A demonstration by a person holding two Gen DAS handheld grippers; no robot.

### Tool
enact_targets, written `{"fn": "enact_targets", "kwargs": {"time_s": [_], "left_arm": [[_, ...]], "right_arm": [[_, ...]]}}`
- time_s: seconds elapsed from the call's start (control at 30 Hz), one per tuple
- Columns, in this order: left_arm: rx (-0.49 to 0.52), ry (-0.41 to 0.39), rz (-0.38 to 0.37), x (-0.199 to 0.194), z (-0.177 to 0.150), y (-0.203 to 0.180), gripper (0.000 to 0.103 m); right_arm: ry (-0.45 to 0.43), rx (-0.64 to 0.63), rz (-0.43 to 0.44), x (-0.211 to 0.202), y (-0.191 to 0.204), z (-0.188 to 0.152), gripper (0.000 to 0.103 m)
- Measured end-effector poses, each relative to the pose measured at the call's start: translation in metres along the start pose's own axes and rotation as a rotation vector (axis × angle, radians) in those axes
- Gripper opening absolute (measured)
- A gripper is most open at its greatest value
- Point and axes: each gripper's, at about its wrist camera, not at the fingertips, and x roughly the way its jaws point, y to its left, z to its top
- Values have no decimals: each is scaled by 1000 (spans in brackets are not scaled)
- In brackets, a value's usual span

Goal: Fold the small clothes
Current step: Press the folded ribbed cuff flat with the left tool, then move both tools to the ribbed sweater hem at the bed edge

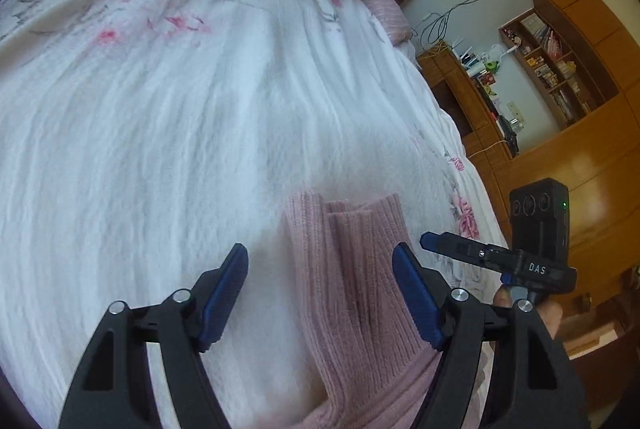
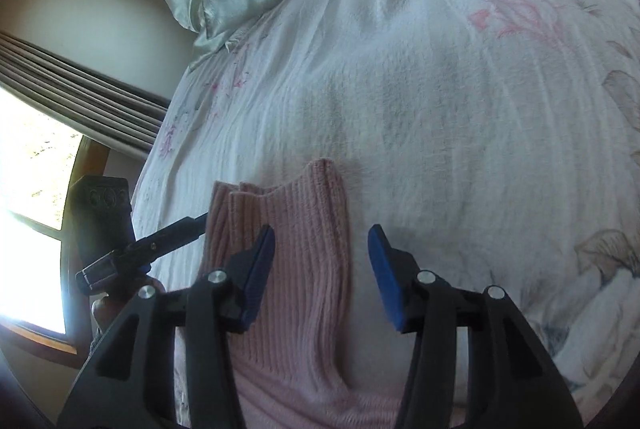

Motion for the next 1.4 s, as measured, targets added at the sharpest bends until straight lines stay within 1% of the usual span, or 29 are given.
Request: {"fn": "enact_targets", "kwargs": {"time_s": [0.03,0.07,0.1,0.13,0.17,0.2,0.27,0.37,0.43,0.5,0.53,0.57,0.63,0.67,0.7,0.73,0.8,0.83,0.87,0.93,0.97,1.0,1.07,1.1,1.2,1.27,1.3,1.33,1.4], "left_arm": [[5,-3,2,2,-1,0,72],[16,-3,12,4,-1,-1,64],[31,6,30,6,-1,-3,31],[45,-2,61,5,-2,-5,20],[54,-6,64,3,-3,-8,11],[68,-17,67,-1,-5,-12,8],[110,-57,50,-16,-11,-24,7],[173,-134,-31,-56,-24,-49,7],[241,-162,-75,-85,-43,-70,7],[324,-173,-89,-111,-70,-90,7],[367,-173,-84,-122,-86,-98,7],[395,-161,-101,-132,-106,-103,7],[432,-79,-134,-142,-148,-102,13],[464,-56,-102,-146,-170,-100,23],[478,-15,-79,-148,-190,-96,31],[460,27,-82,-150,-206,-89,33],[420,39,-85,-157,-223,-80,37],[402,34,-101,-160,-225,-80,37],[383,16,-121,-163,-223,-81,37],[313,-21,-217,-161,-211,-84,42],[288,-20,-237,-154,-205,-86,49],[268,-18,-250,-143,-200,-89,49],[213,11,-310,-121,-194,-89,49],[198,28,-312,-109,-196,-89,49],[154,90,-254,-78,-203,-79,49],[159,138,-172,-64,-213,-69,49],[169,152,-152,-60,-218,-66,49],[182,158,-140,-59,-222,-64,48],[185,154,-124,-64,-227,-62,48]], "right_arm": [[1,-2,4,8,-1,2,49],[-6,-7,15,14,-1,4,49],[-15,-9,24,16,-1,4,48],[-22,-15,27,17,1,3,31],[-27,-32,22,17,4,2,22],[-43,-63,18,12,8,-1,13],[-75,-93,49,-7,18,-8,12],[-127,-142,109,-51,36,-24,12],[-150,-174,145,-79,49,-40,11],[-169,-223,167,-108,60,-69,11],[-173,-247,175,-120,64,-87,11],[-169,-274,173,-128,68,-106,12],[-116,-289,207,-135,69,-148,21],[-69,-291,203,-133,66,-173,26],[-24,-294,176,-128,62,-193,37],[4,-294,147,-126,58,-211,40],[28,-273,128,-129,49,-234,40],[13,-254,135,-134,48,-237,40],[-8,-233,140,-138,48,-235,40],[-39,-178,179,-138,51,-223,40],[-42,-153,188,-133,52,-216,40],[-45,-123,192,-124,53,-211,40],[-25,-91,213,-104,54,-205,40],[-11,-74,218,-93,54,-207,40],[50,-57,206,-65,48,-222,40],[66,-65,172,-56,41,-231,33],[70,-70,160,-55,36,-234,26],[73,-65,158,-55,31,-236,23],[61,-37,159,-63,22,-238,22]]}}
